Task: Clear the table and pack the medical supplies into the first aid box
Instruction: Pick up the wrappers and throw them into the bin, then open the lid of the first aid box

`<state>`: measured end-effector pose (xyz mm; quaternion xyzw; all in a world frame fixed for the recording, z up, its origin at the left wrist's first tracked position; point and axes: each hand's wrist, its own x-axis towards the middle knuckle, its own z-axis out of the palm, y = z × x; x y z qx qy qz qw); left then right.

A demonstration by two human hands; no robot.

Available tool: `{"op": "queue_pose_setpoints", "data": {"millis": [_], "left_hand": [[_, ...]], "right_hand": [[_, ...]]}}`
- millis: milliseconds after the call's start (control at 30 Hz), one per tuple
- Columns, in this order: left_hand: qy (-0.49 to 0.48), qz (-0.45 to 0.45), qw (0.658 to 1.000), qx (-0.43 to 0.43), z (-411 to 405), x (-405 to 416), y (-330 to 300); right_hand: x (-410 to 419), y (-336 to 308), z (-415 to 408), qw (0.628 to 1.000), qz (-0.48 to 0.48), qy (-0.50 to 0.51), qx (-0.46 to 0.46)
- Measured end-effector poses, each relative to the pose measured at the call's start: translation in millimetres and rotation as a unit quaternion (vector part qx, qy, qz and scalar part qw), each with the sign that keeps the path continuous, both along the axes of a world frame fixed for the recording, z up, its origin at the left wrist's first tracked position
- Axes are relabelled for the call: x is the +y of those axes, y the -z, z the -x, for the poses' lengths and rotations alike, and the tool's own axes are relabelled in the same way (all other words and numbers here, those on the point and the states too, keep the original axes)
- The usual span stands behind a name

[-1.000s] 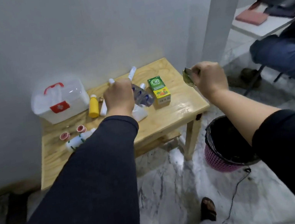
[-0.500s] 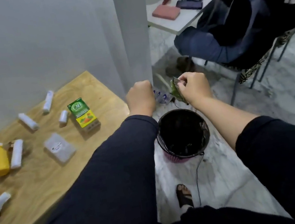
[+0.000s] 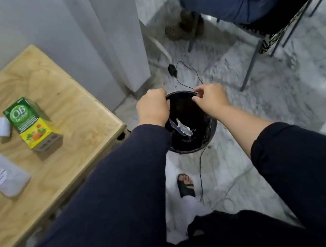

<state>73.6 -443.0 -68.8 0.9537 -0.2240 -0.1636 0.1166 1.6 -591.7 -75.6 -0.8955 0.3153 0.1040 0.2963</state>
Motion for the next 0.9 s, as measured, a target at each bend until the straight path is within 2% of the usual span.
{"op": "queue_pose_setpoints", "data": {"millis": [200,300,367,567,900], "left_hand": [[0.014,-0.046,0.998,-0.033,-11.6,12.1,-17.6],[0.026,-0.064,0.997,-0.042,-16.4,30.1,-36.9],[0.019,-0.059,0.996,-0.063,-15.1,64.4,-59.0],[-0.022,-0.055,0.994,-0.097,2.6,162.4,-117.9],[-0.195,-0.071,0.969,-0.131,73.5,370.9,-168.2]], "right_hand": [[9.7,-19.9,-16.3,0.998,0.018,-0.061,0.024],[26.0,-39.9,-26.8,0.990,0.051,-0.126,0.036],[55.3,-64.2,-29.4,0.981,0.079,-0.175,0.022],[136.2,-119.5,-33.7,0.962,0.121,-0.239,-0.046],[333.1,-160.3,-13.7,0.913,0.127,-0.368,-0.120]]}}
